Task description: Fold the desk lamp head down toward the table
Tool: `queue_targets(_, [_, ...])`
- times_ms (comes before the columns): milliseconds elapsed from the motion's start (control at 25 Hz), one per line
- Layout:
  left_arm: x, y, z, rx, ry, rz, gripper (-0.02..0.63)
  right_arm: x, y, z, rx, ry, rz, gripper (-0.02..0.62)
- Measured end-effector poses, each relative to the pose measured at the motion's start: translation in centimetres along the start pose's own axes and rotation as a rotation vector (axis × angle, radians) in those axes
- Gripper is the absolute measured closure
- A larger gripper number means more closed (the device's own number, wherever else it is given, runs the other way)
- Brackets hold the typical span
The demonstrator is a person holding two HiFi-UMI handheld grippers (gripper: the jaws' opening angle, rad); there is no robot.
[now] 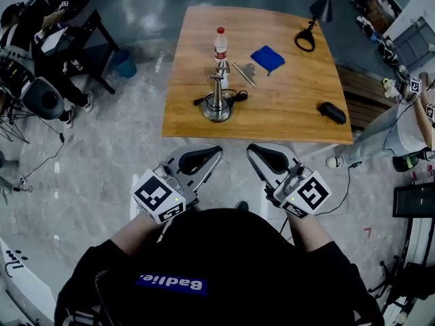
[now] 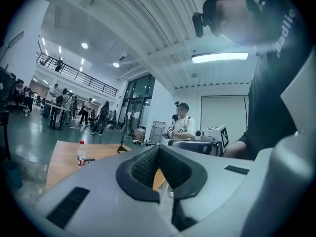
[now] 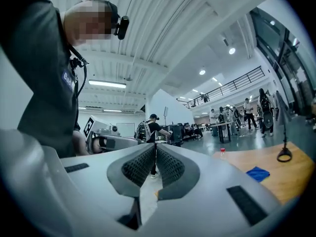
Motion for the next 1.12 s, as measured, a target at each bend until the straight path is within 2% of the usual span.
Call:
queue_targets(200, [0.5, 2.1, 0.7, -0.043, -0.005, -0.020, 0.597, 0.8, -0.8, -3.3, 0.010, 0.050, -0.004, 0.589])
queue_targets(400, [-0.3, 3.4, 0.8, -0.033, 0.005, -0.033, 0.597, 0.4, -1.1, -4.7, 0.008, 0.061, -0.003, 0.589])
queue_targets(1120, [-1.5, 4.0, 2.0, -0.030, 0.010, -0.040, 0.597, -0.8, -0.7, -5.6, 0.009, 0.066, -0.072, 0.589])
Point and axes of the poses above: the fingertips, and each gripper's own axes: y backward along the fingers, z to its right, x out of its top, the point moved 5 cm from there along y, backward along the fingers, and after that the axes turned 5 degrees about z, right-handed, at the moved point
